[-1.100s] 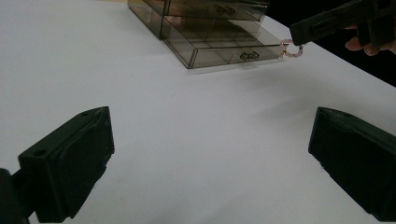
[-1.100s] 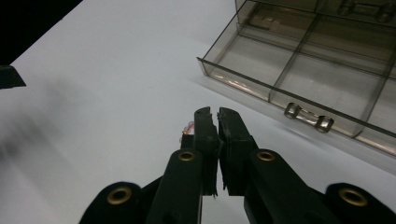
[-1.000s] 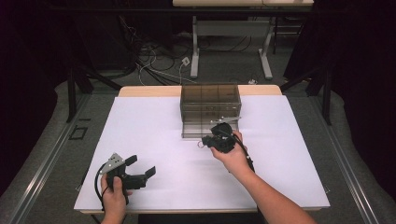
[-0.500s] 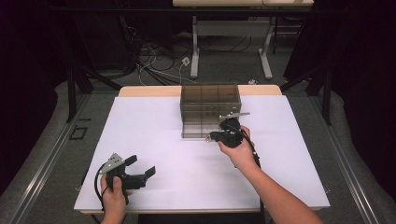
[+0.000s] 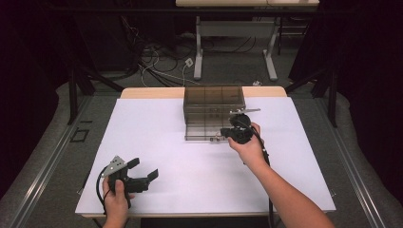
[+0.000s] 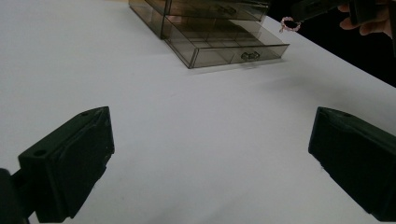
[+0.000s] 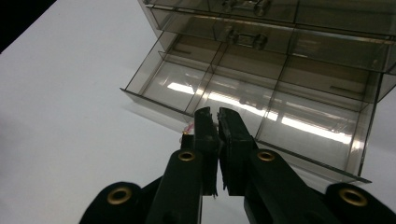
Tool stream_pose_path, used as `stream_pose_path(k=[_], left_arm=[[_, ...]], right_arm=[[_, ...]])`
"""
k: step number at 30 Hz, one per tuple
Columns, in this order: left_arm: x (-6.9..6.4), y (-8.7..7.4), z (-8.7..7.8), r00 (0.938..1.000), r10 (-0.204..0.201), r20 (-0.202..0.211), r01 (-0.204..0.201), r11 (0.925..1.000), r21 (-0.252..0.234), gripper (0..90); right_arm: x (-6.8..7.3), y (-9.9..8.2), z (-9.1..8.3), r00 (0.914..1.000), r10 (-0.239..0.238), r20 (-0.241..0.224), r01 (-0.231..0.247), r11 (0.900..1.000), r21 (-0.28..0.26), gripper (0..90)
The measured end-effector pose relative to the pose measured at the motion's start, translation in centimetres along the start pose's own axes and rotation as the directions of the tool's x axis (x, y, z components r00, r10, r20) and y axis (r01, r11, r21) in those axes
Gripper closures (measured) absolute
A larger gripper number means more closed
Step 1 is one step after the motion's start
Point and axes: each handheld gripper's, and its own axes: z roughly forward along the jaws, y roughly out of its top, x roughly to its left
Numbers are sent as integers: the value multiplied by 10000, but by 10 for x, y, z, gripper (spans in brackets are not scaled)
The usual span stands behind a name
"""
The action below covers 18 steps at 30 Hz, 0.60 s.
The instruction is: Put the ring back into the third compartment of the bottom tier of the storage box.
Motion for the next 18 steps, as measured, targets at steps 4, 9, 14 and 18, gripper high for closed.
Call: stream_pose_path(k=[4, 9, 14, 18], left_arm=[[0, 0, 0, 10000, -2, 0, 2, 10000, -5, 4], [0, 0, 0, 10000, 10, -3, -10, 10000, 3, 4], [0, 0, 0, 10000, 11, 3, -11, 10000, 8, 4], [0, 0, 0, 10000, 11, 2, -11, 10000, 5, 4]], right_arm=[[-3, 3, 1, 9999, 101, 108, -101, 9999, -55, 869], [-7, 6, 2, 9993, 93, 357, -90, 9999, -91, 869], [-10, 7, 7, 9983, 219, 545, -215, 9997, -71, 869], [-13, 7, 11, 9972, 280, 695, -277, 9996, -58, 869]])
